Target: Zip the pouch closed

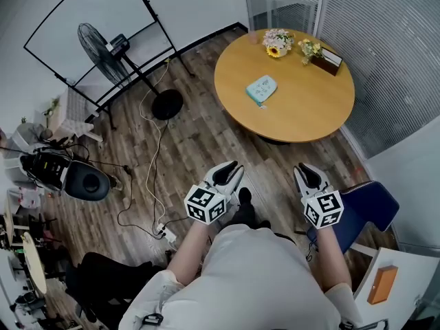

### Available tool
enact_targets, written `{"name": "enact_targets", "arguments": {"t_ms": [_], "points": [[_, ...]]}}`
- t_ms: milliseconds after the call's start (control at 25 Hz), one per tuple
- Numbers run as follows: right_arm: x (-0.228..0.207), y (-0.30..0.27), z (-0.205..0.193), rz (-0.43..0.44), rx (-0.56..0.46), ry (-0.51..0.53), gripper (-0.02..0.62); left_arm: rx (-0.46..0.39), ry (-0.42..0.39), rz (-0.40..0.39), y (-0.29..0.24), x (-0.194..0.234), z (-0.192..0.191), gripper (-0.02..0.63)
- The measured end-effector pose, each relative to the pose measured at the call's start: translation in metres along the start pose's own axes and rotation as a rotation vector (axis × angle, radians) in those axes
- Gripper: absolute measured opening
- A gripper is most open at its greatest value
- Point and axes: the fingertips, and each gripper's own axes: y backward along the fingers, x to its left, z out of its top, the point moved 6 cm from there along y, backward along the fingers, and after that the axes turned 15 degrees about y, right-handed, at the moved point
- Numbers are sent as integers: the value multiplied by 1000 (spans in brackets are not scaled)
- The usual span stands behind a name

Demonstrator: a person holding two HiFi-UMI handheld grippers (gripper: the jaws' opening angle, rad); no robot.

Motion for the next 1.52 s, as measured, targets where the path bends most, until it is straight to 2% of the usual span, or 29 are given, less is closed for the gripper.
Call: {"name": "enact_targets", "arguments": {"t_ms": [280, 960, 1200, 1520], "points": [[-18, -59, 14, -11, 50, 23, 57, 11, 20, -30, -38, 54, 31, 89], [-54, -205, 58, -91, 148, 60, 57, 78, -15, -128, -106, 183, 126, 89], [-67, -235, 57, -83, 177, 64, 57, 81, 11, -126, -126, 205, 135, 89], [-114, -275, 39, -23, 180, 48, 57, 103, 22, -81, -174, 221, 134, 89]]}}
